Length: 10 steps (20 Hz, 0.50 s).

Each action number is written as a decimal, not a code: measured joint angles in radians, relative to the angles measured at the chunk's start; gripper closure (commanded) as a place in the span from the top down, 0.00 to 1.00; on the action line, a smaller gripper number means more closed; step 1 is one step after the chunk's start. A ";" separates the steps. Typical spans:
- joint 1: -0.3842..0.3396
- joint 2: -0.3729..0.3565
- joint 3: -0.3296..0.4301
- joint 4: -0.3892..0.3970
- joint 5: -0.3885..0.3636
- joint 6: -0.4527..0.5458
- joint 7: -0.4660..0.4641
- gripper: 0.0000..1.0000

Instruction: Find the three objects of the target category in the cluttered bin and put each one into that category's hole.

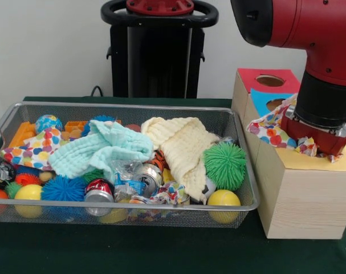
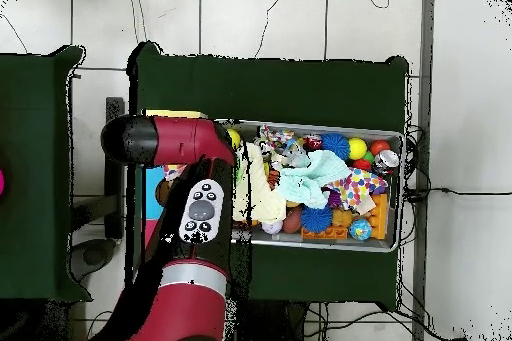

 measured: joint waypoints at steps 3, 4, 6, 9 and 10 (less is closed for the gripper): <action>0.000 0.001 0.000 -0.001 0.000 0.000 0.000 1.00; 0.000 0.002 0.000 -0.002 0.000 0.000 0.000 1.00; 0.000 0.006 -0.001 -0.005 0.000 0.001 0.000 1.00; 0.000 0.023 -0.005 -0.022 0.000 0.002 0.000 1.00; 0.000 0.027 -0.006 -0.026 0.000 0.002 0.000 1.00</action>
